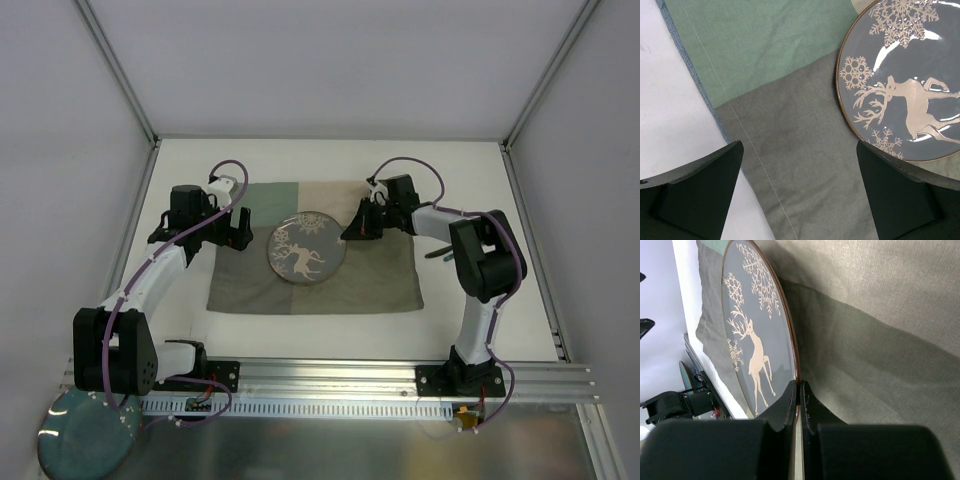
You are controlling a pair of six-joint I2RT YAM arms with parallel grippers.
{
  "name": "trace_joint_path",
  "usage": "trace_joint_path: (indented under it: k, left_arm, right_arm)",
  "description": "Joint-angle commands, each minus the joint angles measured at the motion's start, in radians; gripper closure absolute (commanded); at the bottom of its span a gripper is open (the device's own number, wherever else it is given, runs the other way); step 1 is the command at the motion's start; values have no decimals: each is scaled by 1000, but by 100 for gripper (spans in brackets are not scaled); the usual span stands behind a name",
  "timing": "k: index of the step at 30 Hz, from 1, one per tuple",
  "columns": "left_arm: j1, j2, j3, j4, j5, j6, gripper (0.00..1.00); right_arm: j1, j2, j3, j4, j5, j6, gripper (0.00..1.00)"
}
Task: Set the dinner table for one person
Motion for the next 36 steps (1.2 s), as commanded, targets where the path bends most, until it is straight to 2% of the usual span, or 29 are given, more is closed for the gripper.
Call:
trace_joint_path:
  k: [1,36]
  left_arm:
    - [5,-1,-8,36,9,6,1]
    - [5,-1,-13,47,-19,11,1]
  right_arm:
    - [-18,-90,55,29,-50,20,100]
    - [-72,-184,73,117,-138,117,100]
